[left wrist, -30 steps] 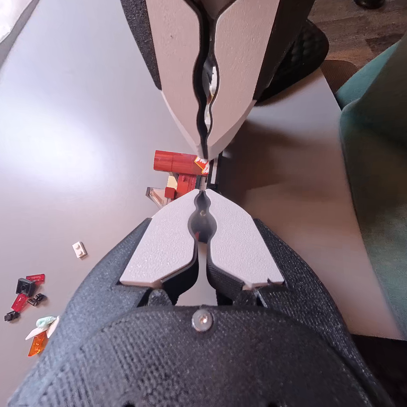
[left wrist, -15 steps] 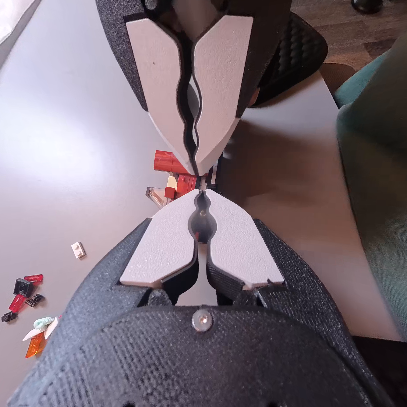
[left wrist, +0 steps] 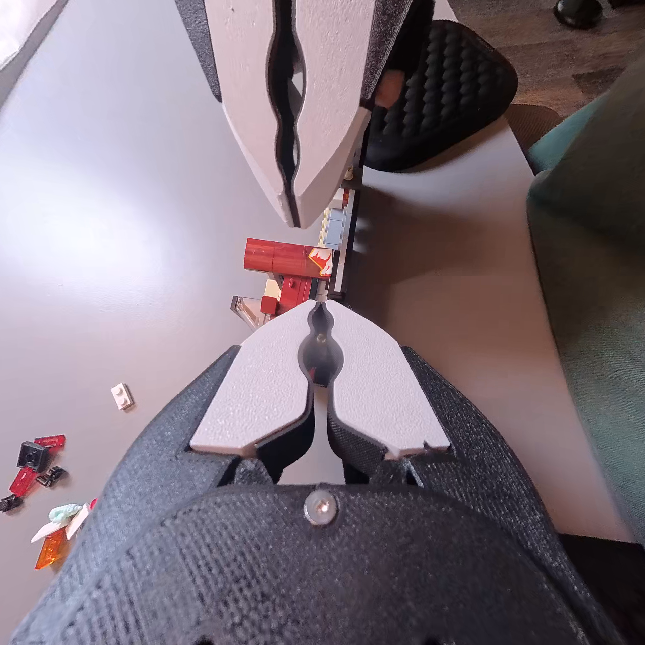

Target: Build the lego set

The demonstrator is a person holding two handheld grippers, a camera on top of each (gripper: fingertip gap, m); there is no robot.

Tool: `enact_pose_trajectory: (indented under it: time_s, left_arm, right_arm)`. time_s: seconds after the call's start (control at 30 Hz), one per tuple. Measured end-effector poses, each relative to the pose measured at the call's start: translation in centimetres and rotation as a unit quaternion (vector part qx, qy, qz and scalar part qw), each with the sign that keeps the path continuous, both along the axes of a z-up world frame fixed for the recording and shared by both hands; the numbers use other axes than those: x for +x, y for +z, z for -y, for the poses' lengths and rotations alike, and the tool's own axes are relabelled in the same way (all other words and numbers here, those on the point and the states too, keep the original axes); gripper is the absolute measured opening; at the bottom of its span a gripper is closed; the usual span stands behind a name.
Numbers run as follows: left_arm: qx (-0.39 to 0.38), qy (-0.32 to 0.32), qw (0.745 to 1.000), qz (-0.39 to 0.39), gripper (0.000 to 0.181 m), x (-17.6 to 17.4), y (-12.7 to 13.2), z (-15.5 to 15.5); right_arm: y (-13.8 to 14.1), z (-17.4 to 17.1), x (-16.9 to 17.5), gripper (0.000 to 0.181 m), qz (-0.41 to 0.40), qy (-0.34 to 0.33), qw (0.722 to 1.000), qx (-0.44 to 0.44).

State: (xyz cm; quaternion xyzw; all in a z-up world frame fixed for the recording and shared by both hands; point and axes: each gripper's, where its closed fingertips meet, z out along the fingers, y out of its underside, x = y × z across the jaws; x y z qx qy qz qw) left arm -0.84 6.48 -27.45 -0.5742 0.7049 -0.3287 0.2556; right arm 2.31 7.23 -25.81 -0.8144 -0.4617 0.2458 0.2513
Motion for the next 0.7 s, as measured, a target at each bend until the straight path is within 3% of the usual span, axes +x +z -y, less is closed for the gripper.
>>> enact_pose_trajectory:
  time_s: [0.33,0.5,0.7]
  left_arm:
    - [-0.006,0.001,1.0,0.003,0.0,0.0,0.0,0.0]
    - [-0.007,0.0,1.0,0.006,0.0,0.1,0.0,0.1]
    - [-0.005,0.0,1.0,0.005,0.0,0.2,0.0,0.2]
  right_arm:
    - [-1.0,0.9,-1.9,0.0,0.033,0.066,0.997,0.003]
    - [-1.2,0.8,-2.2,0.0,0.052,0.088,0.994,-0.034]
    - [-1.3,1.6,-2.6,0.0,0.051,0.174,0.978,-0.105]
